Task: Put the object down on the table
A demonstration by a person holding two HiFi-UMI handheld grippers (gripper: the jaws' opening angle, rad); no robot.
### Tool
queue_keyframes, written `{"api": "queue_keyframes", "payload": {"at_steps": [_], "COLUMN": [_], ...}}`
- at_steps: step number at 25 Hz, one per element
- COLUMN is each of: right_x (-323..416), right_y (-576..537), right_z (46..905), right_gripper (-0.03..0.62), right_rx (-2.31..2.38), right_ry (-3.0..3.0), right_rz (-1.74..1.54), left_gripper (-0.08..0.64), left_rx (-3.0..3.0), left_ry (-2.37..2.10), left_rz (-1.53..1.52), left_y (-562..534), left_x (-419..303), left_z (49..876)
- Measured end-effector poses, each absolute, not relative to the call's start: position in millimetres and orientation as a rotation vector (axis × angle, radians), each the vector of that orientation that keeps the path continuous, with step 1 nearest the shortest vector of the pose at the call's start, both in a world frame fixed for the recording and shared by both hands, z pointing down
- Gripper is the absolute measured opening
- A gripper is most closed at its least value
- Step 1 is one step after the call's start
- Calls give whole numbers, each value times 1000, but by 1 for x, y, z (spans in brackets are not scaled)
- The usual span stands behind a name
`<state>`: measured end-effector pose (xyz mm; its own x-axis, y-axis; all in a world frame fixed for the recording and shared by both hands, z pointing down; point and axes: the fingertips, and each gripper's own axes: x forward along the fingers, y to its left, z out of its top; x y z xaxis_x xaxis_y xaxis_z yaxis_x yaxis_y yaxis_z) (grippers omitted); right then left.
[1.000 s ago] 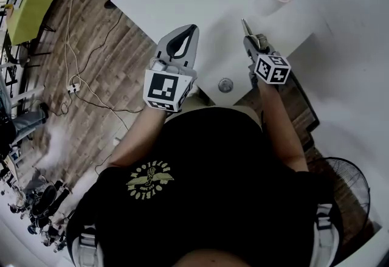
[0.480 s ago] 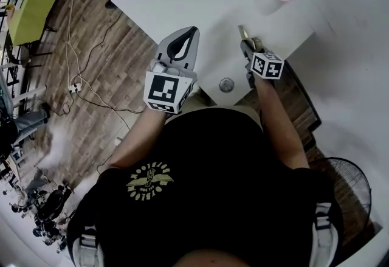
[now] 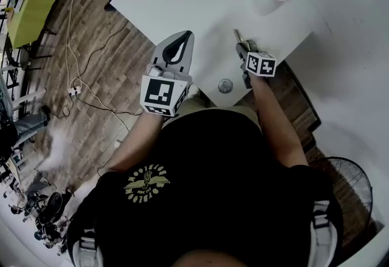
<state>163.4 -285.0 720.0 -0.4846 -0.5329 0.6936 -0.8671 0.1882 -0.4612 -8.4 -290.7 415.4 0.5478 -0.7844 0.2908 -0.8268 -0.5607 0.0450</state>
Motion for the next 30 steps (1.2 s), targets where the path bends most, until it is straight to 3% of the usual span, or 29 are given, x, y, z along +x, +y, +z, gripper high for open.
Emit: {"api": "queue_keyframes", "payload": {"at_steps": [9, 12, 15, 30], "right_x": [160, 155, 153, 197], "right_y": [-280, -276, -271, -263], "right_z": [731, 726, 720, 661], "right_gripper": [140, 246, 291, 321], "right_rx": [1253, 1208, 1191, 1356], "right_ry": [-2052, -2082, -2090, -2080], "right_rz": [1135, 1132, 1119, 786], "left_gripper": [6, 6, 6, 6], "left_rx": [2636, 2653, 2668, 2665], "left_ry": [-1368, -1360, -1347, -1303], "left_rz": [343, 322, 317, 228], "left_y": [-287, -283, -280, -270], "left_x": [-7, -5, -5, -4], "left_z": [409, 402, 399, 389]}}
